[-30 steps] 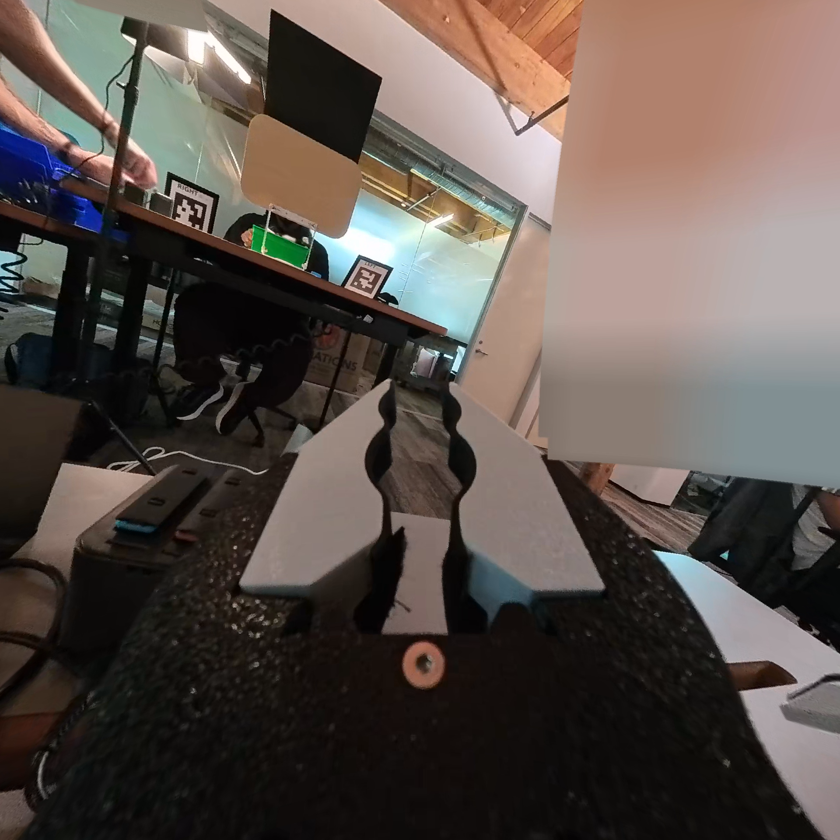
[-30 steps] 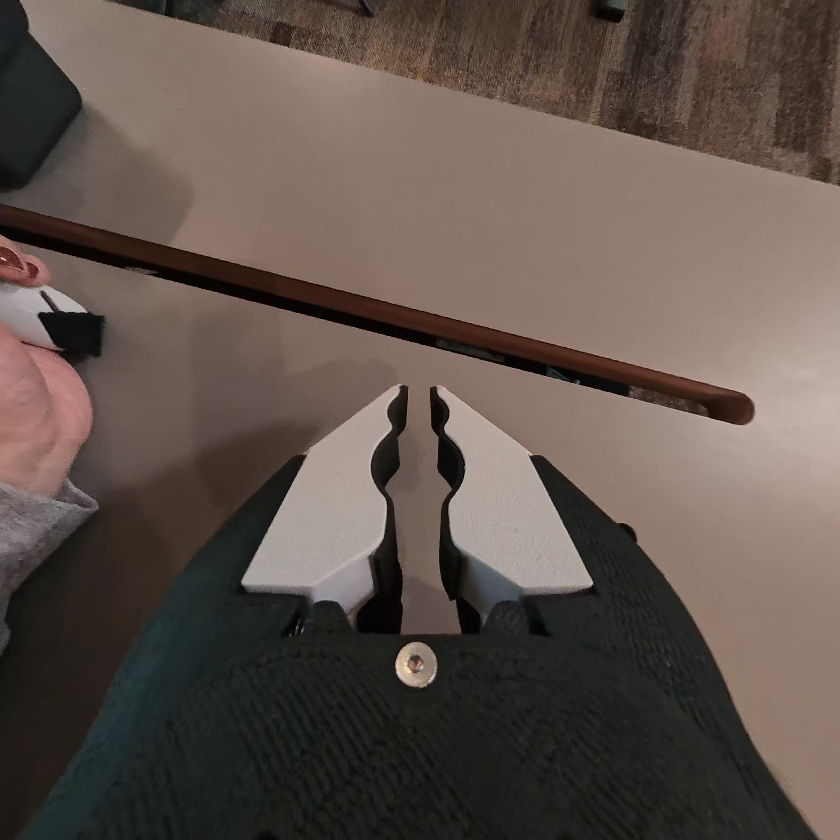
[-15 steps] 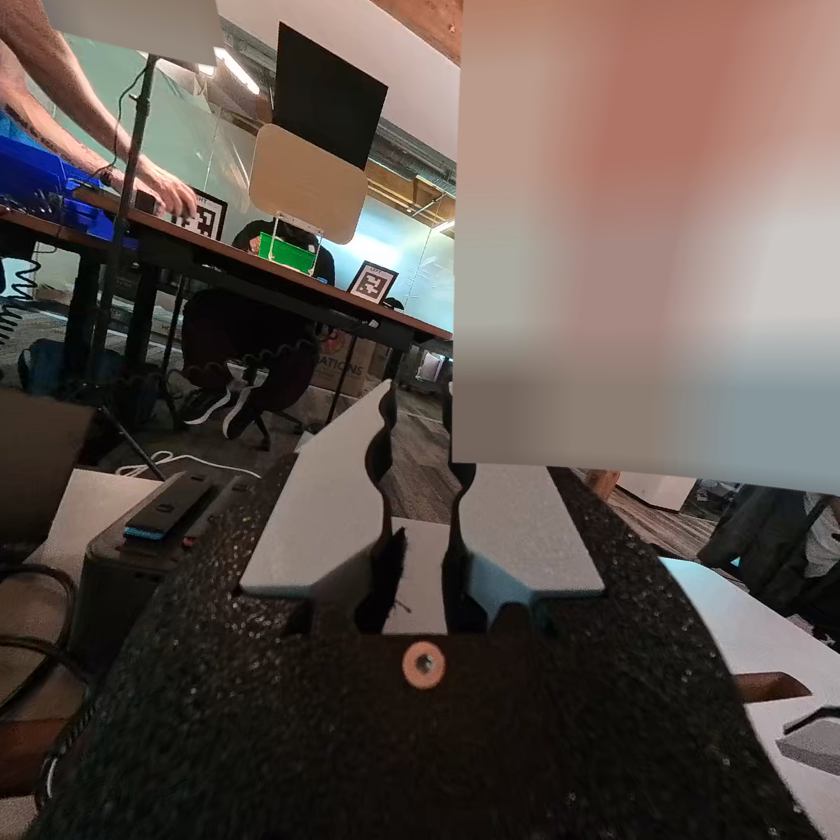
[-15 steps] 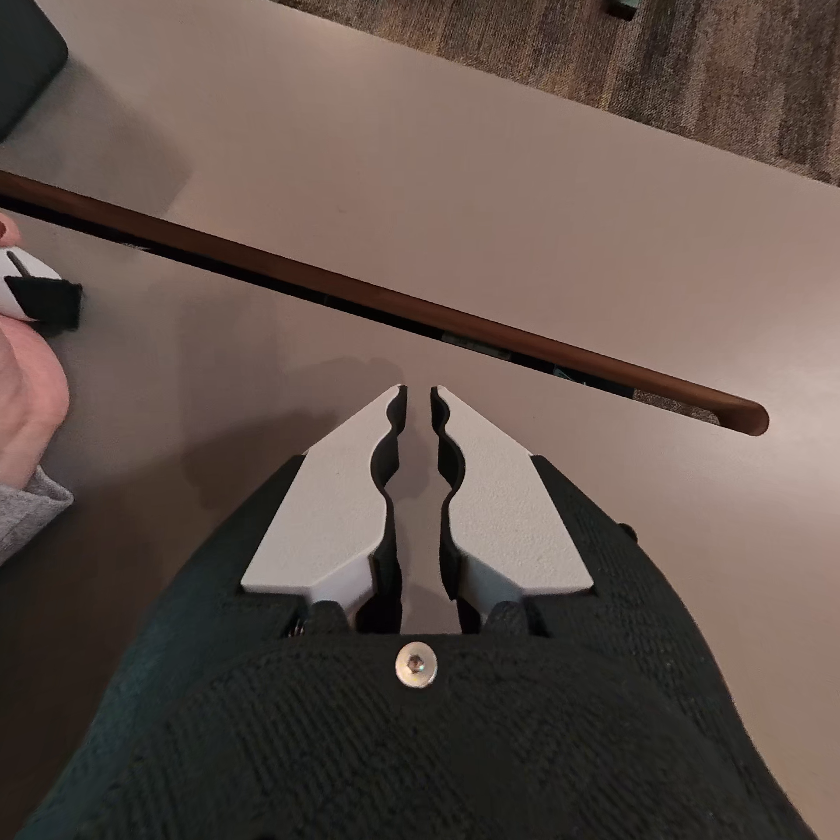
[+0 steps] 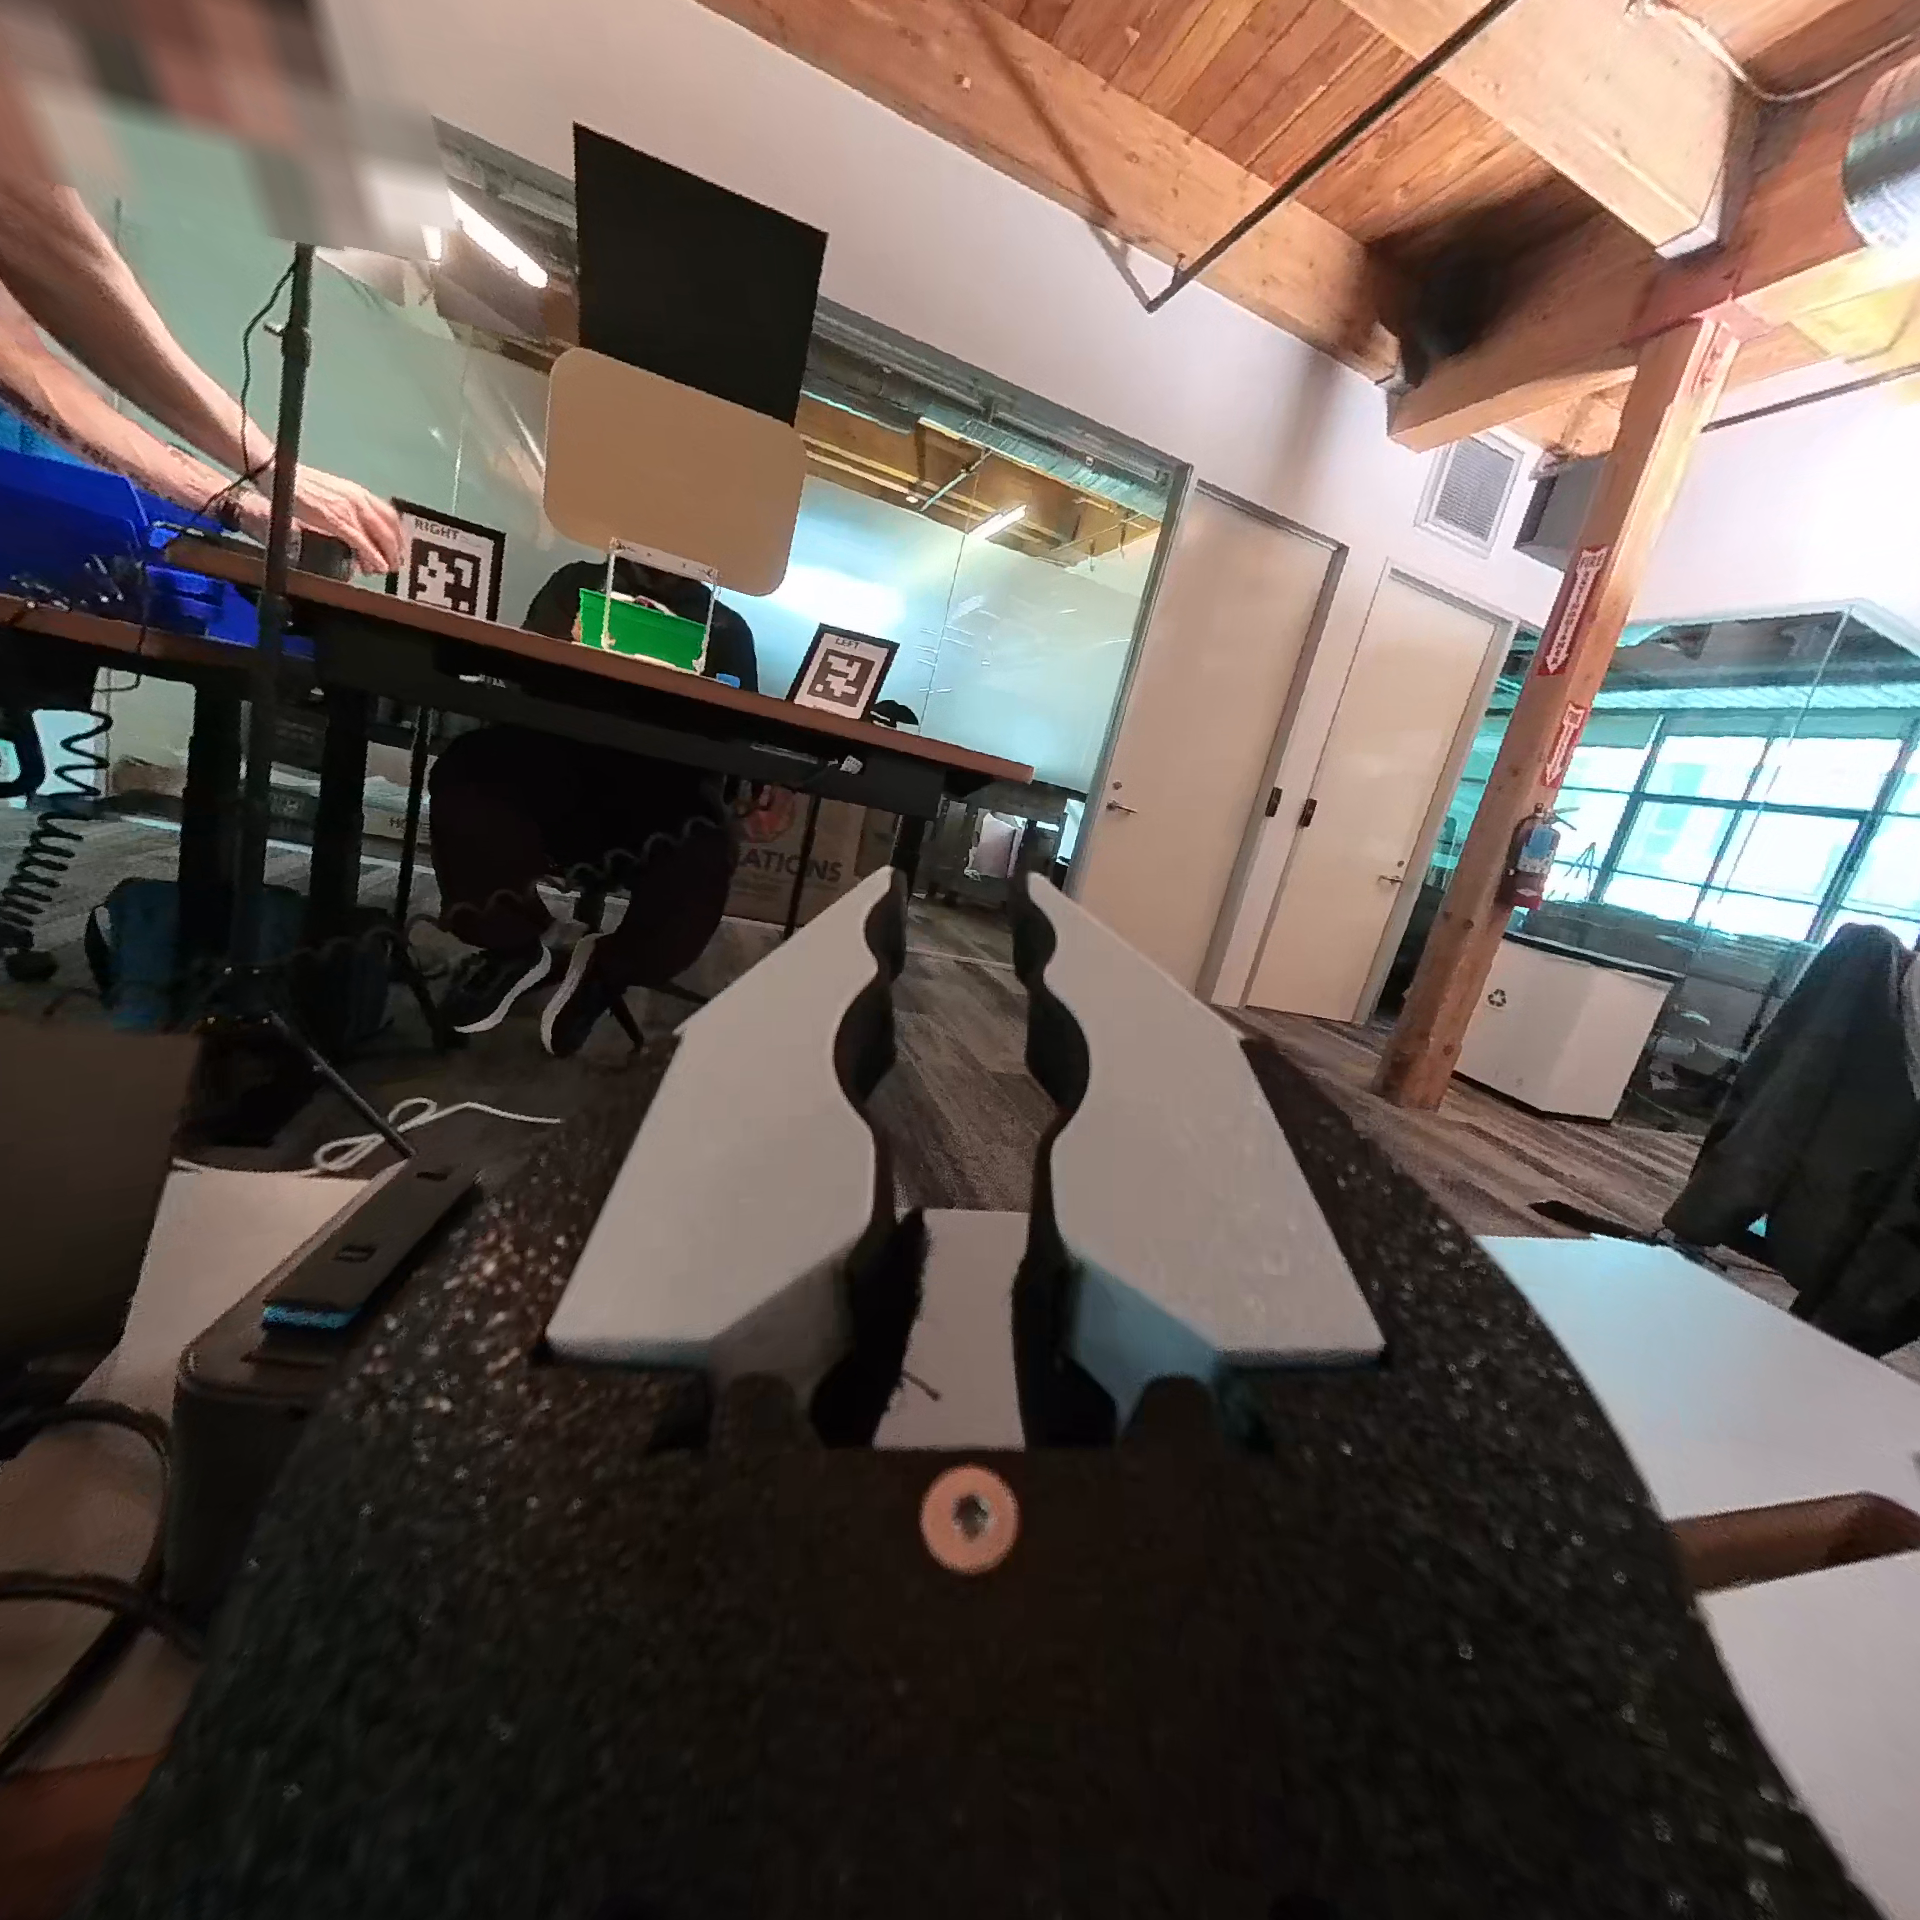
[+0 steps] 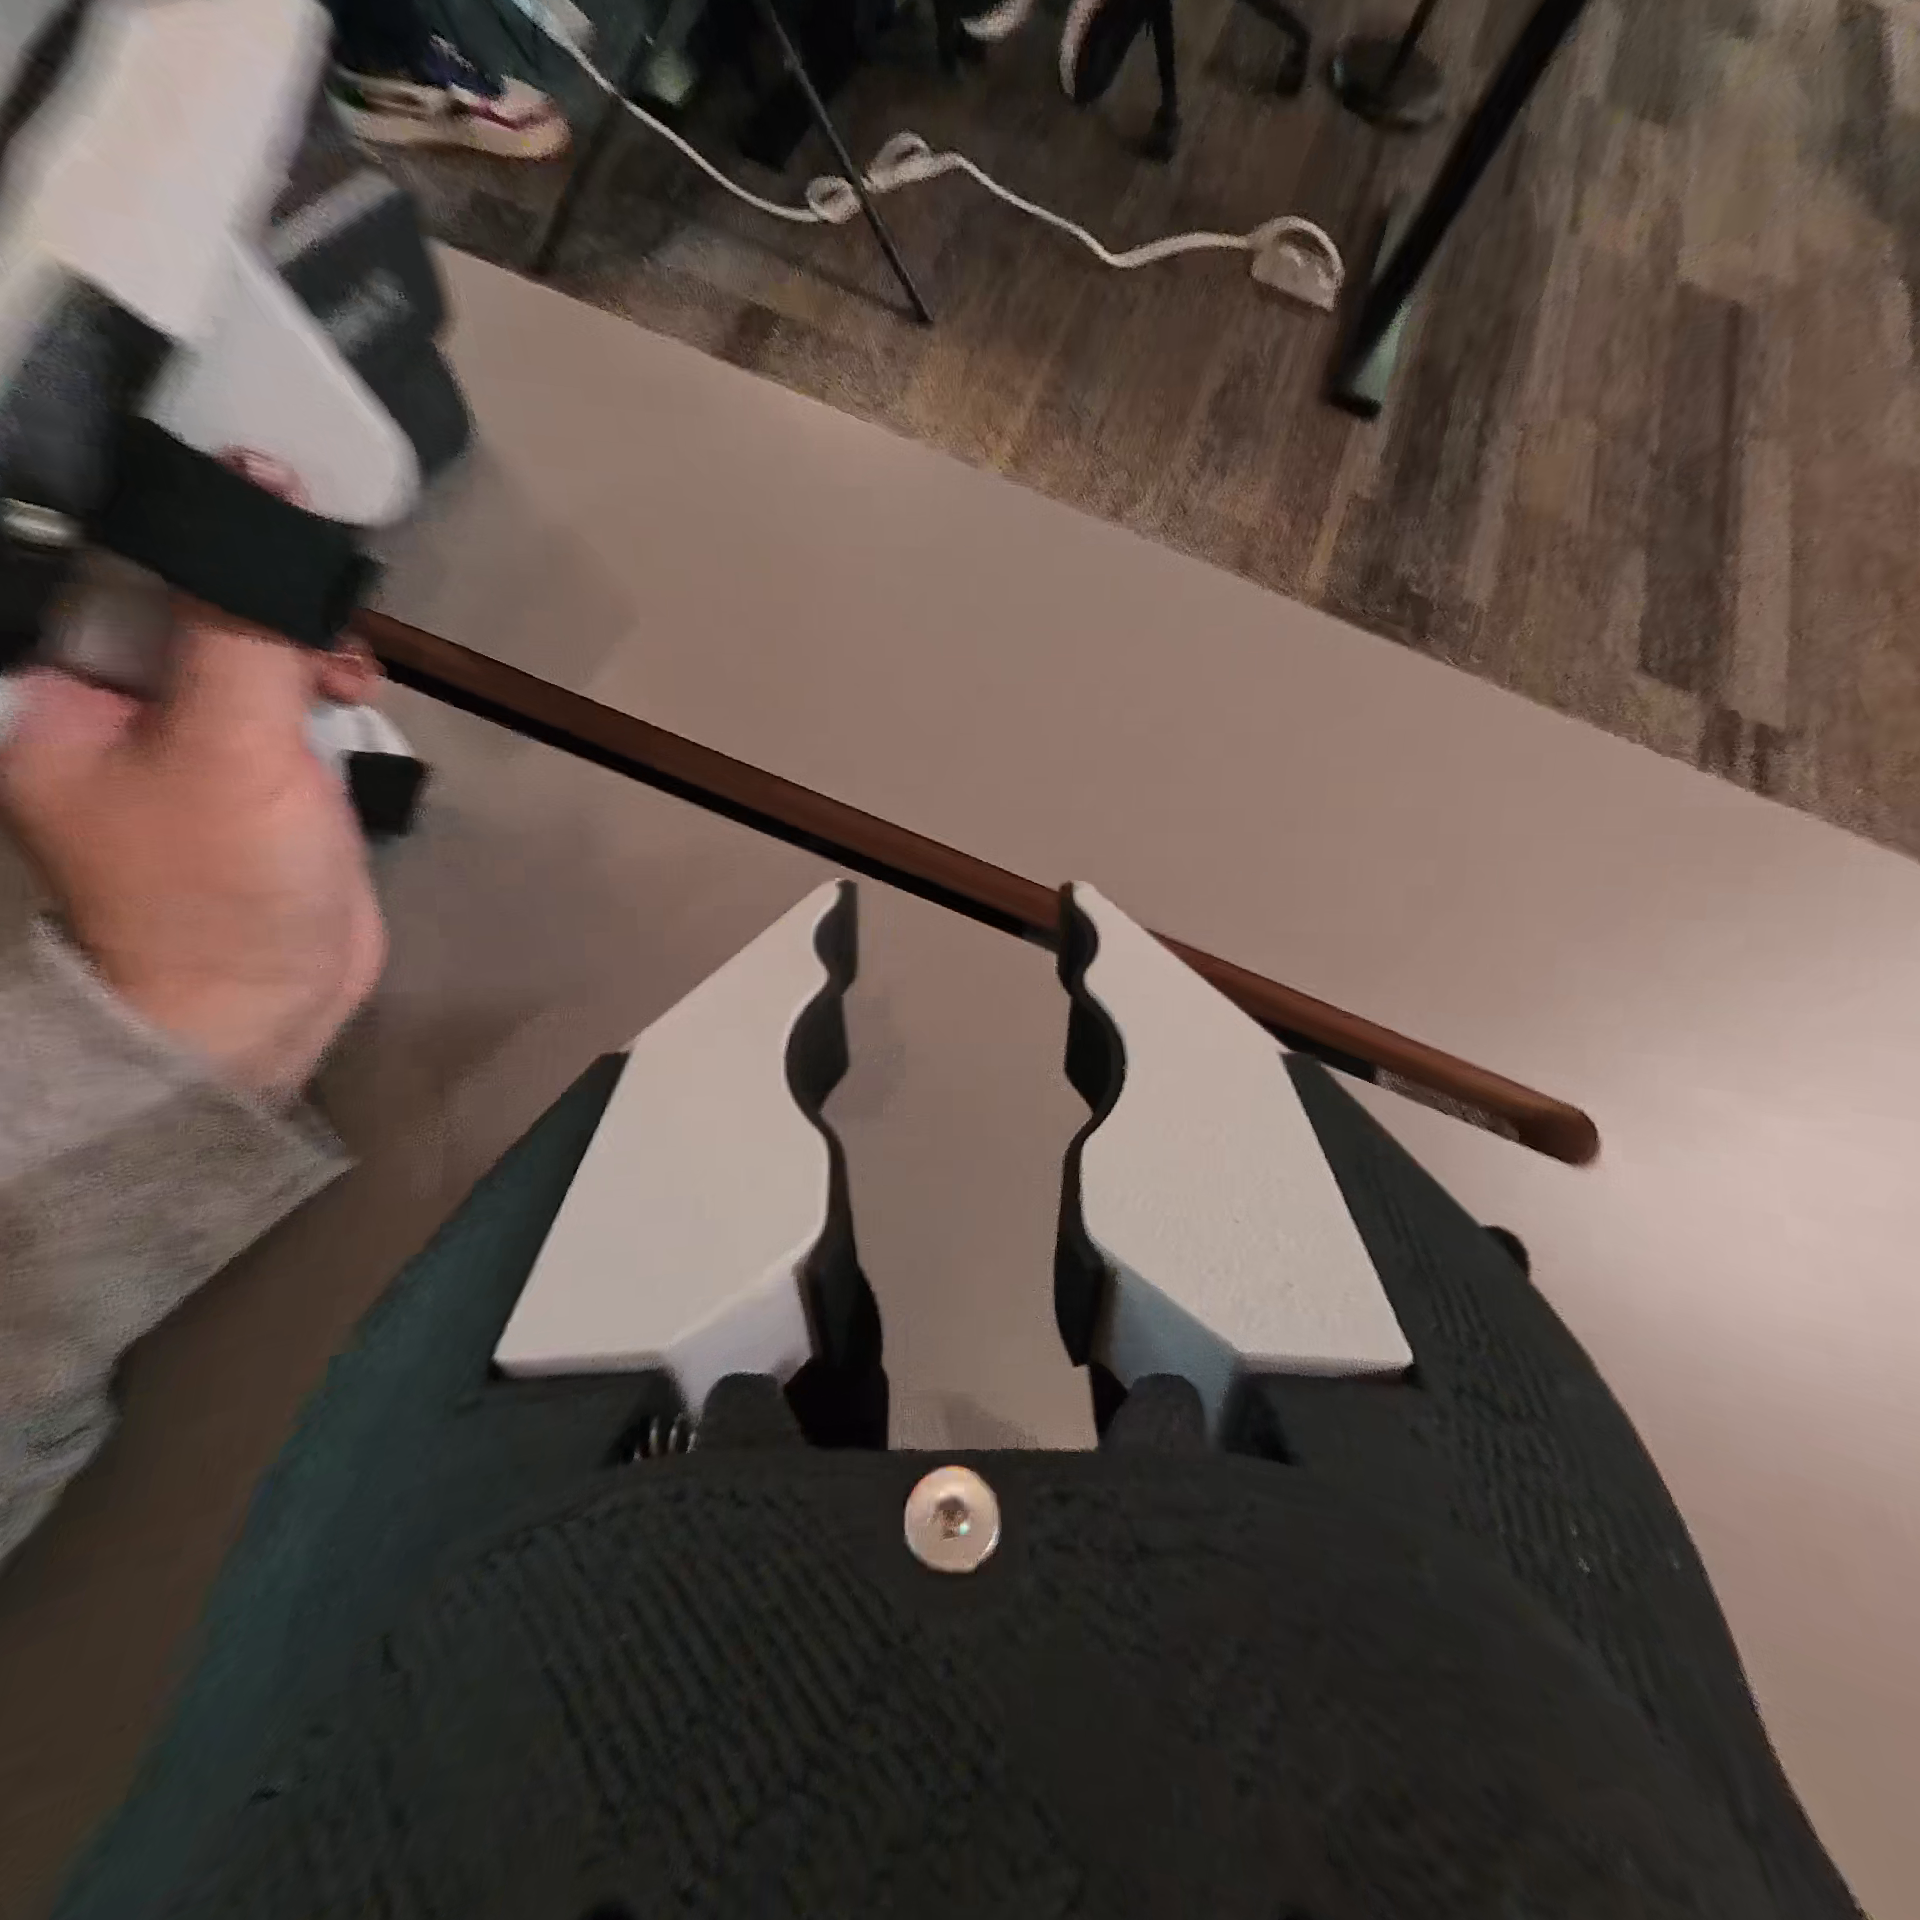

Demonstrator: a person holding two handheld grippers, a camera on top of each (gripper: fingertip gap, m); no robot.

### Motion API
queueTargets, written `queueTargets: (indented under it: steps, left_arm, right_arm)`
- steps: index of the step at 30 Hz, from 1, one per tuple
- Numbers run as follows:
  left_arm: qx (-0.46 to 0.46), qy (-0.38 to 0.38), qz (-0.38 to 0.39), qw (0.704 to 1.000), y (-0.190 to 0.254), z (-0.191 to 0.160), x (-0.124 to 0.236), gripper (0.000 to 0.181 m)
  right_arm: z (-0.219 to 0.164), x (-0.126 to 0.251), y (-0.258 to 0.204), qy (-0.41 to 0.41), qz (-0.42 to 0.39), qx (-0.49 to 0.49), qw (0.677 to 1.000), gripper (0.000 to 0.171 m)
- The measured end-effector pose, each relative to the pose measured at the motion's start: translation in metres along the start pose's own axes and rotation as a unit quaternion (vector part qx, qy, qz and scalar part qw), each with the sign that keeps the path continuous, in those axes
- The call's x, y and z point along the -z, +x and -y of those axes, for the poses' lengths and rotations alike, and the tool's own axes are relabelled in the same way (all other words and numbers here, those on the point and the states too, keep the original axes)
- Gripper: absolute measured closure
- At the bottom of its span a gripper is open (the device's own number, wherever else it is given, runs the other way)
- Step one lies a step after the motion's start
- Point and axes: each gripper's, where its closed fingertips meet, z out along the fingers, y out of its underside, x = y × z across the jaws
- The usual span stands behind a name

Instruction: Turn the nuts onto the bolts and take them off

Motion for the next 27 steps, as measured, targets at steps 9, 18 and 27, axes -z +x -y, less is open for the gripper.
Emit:
queueTargets:
  steps: [9,18,27]
  left_arm:
    - [0.024,-0.077,-0.116,0.99,0.054,0.008,0.048,0.098]
    - [-0.12,-0.224,-0.078,0.964,0.071,0.074,0.157,0.025]
    - [-0.2,-0.252,0.006,0.947,0.062,0.111,0.227,0.027]
  right_arm:
    - [0.03,0.12,-0.108,0.136,0.09,0.014,0.986,0.094]
    - [0.003,0.218,-0.223,0.266,0.187,-0.056,0.944,0.049]
    - [-0.018,0.264,-0.264,0.238,0.184,-0.028,0.953,0.043]
